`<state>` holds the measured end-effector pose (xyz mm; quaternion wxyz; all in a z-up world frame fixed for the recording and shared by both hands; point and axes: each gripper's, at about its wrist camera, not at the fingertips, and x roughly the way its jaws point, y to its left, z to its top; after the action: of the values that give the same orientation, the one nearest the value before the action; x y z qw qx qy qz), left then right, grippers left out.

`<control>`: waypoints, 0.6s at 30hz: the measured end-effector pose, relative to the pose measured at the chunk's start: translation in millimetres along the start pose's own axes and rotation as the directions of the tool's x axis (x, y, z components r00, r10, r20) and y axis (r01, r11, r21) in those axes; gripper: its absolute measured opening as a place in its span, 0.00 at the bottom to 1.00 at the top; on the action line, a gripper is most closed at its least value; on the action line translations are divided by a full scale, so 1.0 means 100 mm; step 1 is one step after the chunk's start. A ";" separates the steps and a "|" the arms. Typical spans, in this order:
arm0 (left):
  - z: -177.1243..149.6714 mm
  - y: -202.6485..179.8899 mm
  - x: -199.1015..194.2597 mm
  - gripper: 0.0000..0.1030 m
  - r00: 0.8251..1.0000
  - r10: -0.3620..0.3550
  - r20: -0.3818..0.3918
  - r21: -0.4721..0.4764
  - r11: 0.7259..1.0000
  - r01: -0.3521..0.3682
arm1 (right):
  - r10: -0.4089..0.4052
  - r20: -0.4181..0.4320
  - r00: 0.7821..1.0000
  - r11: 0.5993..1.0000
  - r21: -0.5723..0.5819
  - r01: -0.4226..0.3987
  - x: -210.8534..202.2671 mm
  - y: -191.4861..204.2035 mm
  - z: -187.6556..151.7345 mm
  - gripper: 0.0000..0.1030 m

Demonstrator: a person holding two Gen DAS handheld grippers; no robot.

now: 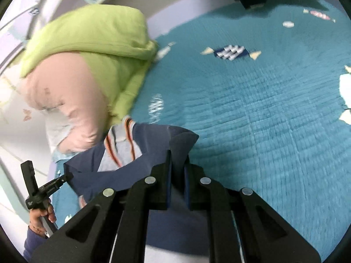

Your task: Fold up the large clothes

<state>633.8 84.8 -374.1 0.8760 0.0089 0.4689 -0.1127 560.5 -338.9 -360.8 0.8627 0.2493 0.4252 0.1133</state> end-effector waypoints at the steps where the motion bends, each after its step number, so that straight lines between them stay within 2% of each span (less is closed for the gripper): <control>1: -0.08 -0.04 -0.15 0.06 1.000 0.007 0.017 0.018 1.000 -0.007 | 0.001 0.006 1.000 1.000 -0.011 -0.001 -0.10 0.04 -0.04 0.08; 4: -0.36 -0.19 -0.52 0.06 0.998 0.023 0.050 0.065 0.998 -0.027 | 0.028 0.028 0.999 0.999 -0.036 -0.027 -0.52 0.19 -0.25 0.08; 10: -1.05 -0.25 -1.20 0.06 0.997 -0.033 0.075 0.026 0.999 0.031 | 0.022 0.037 0.999 0.994 -0.112 -0.018 -1.27 0.35 -0.91 0.08; 13: -1.54 -0.26 -1.43 0.06 0.998 -0.040 0.041 0.000 0.999 0.040 | -0.008 0.001 1.000 0.993 -0.120 0.008 -1.51 0.26 -1.33 0.08; 15: -1.91 -0.29 -1.49 0.06 0.999 -0.038 -0.010 0.004 0.999 0.038 | -0.035 -0.037 0.999 0.993 -0.112 0.031 -1.61 0.17 -1.62 0.08; 17: -2.21 -0.29 -1.50 0.06 0.998 -0.033 -0.051 -0.009 0.999 0.033 | -0.069 -0.109 0.992 0.994 -0.090 0.059 -1.63 0.02 -1.96 0.08; 18: -2.39 -0.28 -1.46 0.07 0.994 -0.045 -0.095 -0.028 0.999 0.042 | -0.098 -0.139 0.985 0.993 -0.084 0.087 -1.61 -0.06 -2.13 0.08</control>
<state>354.0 114.2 -385.7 0.8499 -0.0075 0.5118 -0.1249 293.5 -339.0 -364.2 0.8435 0.1867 0.4922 0.1069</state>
